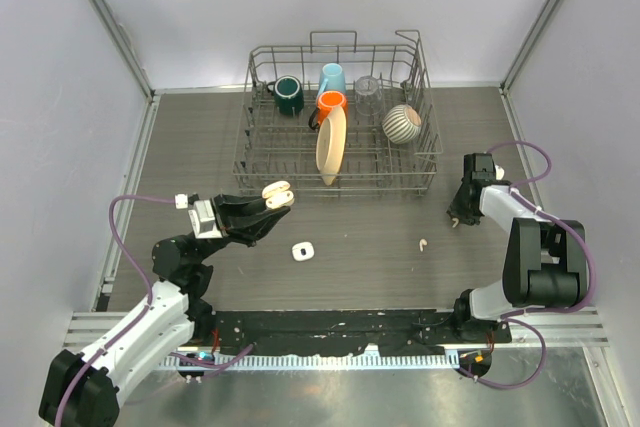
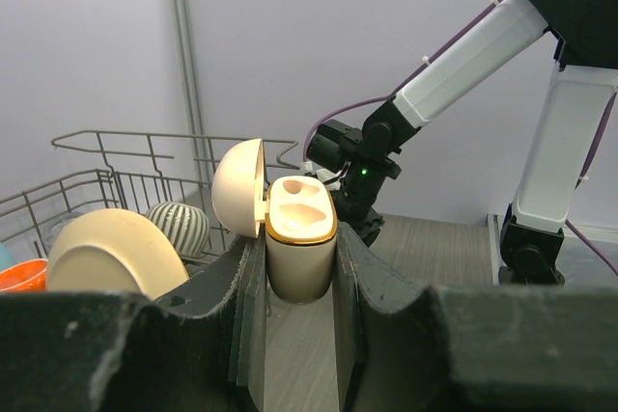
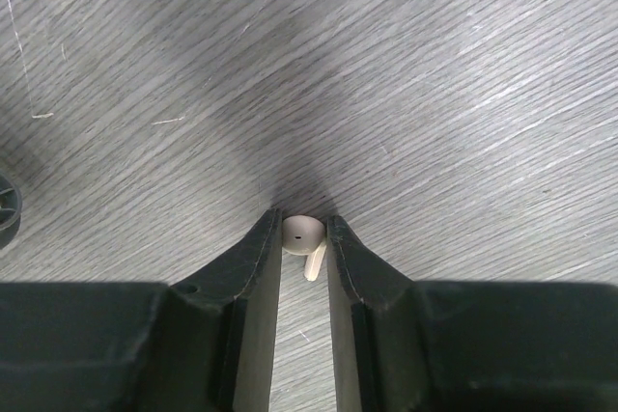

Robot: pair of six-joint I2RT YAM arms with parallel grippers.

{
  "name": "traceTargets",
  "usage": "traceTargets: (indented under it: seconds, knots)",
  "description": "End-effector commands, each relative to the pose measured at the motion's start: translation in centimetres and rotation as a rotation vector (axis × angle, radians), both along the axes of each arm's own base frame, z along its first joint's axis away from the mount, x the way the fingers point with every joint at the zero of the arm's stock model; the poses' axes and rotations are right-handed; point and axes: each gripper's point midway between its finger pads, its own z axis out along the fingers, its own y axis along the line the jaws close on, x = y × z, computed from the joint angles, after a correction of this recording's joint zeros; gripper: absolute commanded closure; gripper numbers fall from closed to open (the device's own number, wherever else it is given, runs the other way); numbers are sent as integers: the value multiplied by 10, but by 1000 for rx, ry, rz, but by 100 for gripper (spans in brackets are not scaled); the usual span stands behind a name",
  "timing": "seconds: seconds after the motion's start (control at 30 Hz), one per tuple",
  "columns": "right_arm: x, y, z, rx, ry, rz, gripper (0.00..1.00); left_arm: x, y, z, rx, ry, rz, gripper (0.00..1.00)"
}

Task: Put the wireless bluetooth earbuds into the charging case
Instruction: Pick up the earbud from the center of the board.

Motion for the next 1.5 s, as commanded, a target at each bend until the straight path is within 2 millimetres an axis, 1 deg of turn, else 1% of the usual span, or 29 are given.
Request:
traceTargets:
  seconds: [0.0, 0.13, 0.27, 0.3, 0.4, 0.43, 0.5, 0.53, 0.67, 0.77, 0.8, 0.87, 0.9, 1.0, 1.23, 1.37, 1.47]
  knots:
    - [5, 2, 10, 4, -31, -15, 92, -2, 2, 8, -14, -39, 13, 100]
    - [6, 4, 17, 9, -64, -16, 96, -2, 2, 8, -14, -40, 11, 100]
    - [5, 7, 24, 3, -95, -25, 97, -1, 2, 8, -14, -37, 12, 100]
    - [4, 11, 24, 24, -101, -31, 97, -1, 2, 8, -15, -35, 12, 100]
    - [0, 20, 17, 51, -85, -46, 97, -1, 2, 8, -17, -36, 15, 100]
    - [-5, 21, 12, 38, -69, -53, 97, -1, 2, 8, -17, -35, 13, 100]
    - [-8, 20, 8, 29, -64, -73, 97, -1, 2, 8, -18, -33, 15, 100]
    - [-11, 26, 4, 25, -56, -67, 97, -1, 2, 8, -19, -31, 14, 100]
    - [-14, 25, 4, -5, -64, -97, 96, 0, 2, 9, -18, -31, 16, 100]
    - [-13, 28, 3, -3, -73, -94, 87, 1, 2, 9, -18, -29, 18, 100]
    - [-13, 29, 2, 1, -73, -85, 81, 0, 2, 9, -19, -30, 16, 100]
    - [-13, 31, 1, 7, -69, -61, 74, 1, 2, 9, -18, -29, 16, 100]
    - [-13, 31, 0, 5, -62, -50, 68, 1, 2, 9, -16, -27, 16, 100]
    - [-13, 33, -2, 0, -41, -9, 61, 1, 1, 9, -15, -29, 14, 100]
    - [-13, 33, -1, -13, -19, 59, 60, 1, 1, 9, -13, -30, 12, 100]
    - [-13, 33, -1, -19, -10, 72, 63, 1, 1, 8, -12, -25, 11, 100]
    - [-13, 33, -2, -19, -2, 75, 69, 1, 1, 7, -12, -24, 13, 100]
